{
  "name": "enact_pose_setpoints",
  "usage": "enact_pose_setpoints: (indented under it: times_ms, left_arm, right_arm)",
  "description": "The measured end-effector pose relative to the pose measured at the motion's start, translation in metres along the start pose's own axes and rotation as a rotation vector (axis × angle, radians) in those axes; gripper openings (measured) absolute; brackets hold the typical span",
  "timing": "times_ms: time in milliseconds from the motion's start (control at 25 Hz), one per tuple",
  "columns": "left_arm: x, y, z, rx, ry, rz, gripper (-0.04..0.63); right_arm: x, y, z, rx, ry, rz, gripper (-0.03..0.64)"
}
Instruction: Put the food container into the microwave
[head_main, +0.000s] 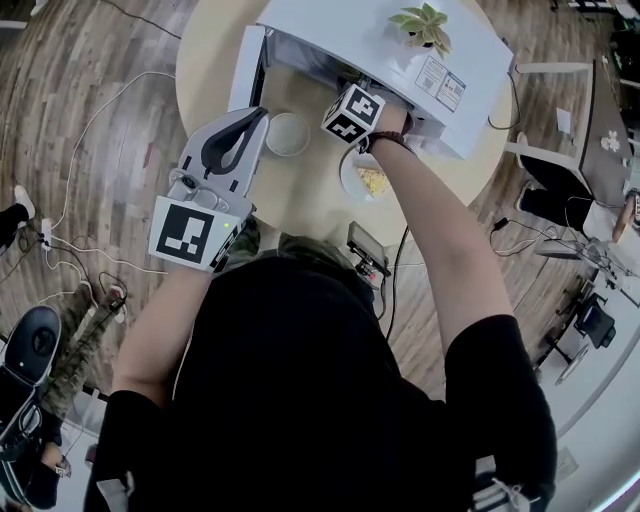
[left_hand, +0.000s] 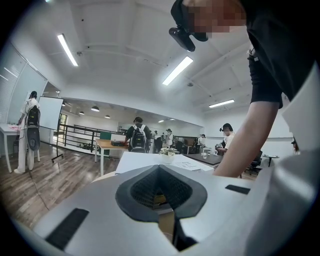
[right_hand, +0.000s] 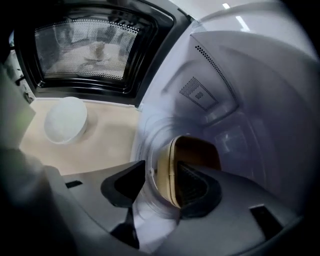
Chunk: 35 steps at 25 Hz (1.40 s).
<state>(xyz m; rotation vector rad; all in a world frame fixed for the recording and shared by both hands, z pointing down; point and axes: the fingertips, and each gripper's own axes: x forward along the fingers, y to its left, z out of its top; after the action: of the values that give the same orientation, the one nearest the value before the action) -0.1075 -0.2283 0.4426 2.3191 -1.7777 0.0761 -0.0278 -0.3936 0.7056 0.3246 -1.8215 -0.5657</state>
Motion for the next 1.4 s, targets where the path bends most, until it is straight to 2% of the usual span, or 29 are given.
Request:
enact_pose_setpoints:
  times_ms: [520, 640, 720, 840, 920, 1200, 1400]
  left_arm:
    - [-0.006, -0.017, 0.012, 0.050, -0.044, -0.068, 0.018]
    - [-0.008, -0.025, 0.015, 0.061, -0.051, -0.092, 0.018]
    - [-0.010, -0.030, 0.016, 0.068, -0.051, -0.107, 0.018]
    - [-0.012, -0.036, 0.019, 0.080, -0.054, -0.123, 0.018]
    - [-0.014, -0.040, 0.020, 0.085, -0.056, -0.134, 0.018]
    - [-0.020, -0.056, 0.034, 0.089, -0.096, -0.184, 0.018]
    - [-0.024, -0.061, 0.046, 0.104, -0.128, -0.211, 0.018]
  right_arm:
    - [-0.063, 0.043, -0.015, -0.034, -0.009, -0.002, 0.176]
    - [-0.080, 0.055, -0.015, 0.007, -0.021, 0.019, 0.160]
    - [-0.098, 0.066, -0.011, 0.042, -0.044, 0.037, 0.119]
    - [-0.131, 0.073, 0.004, 0.119, -0.120, 0.036, 0.037]
    - [-0.159, 0.073, 0.018, 0.196, -0.196, 0.037, 0.014]
    - [-0.262, 0.048, 0.065, 0.386, -0.446, -0.048, 0.014]
    - [-0.328, 0.014, 0.073, 0.578, -0.609, -0.155, 0.014]
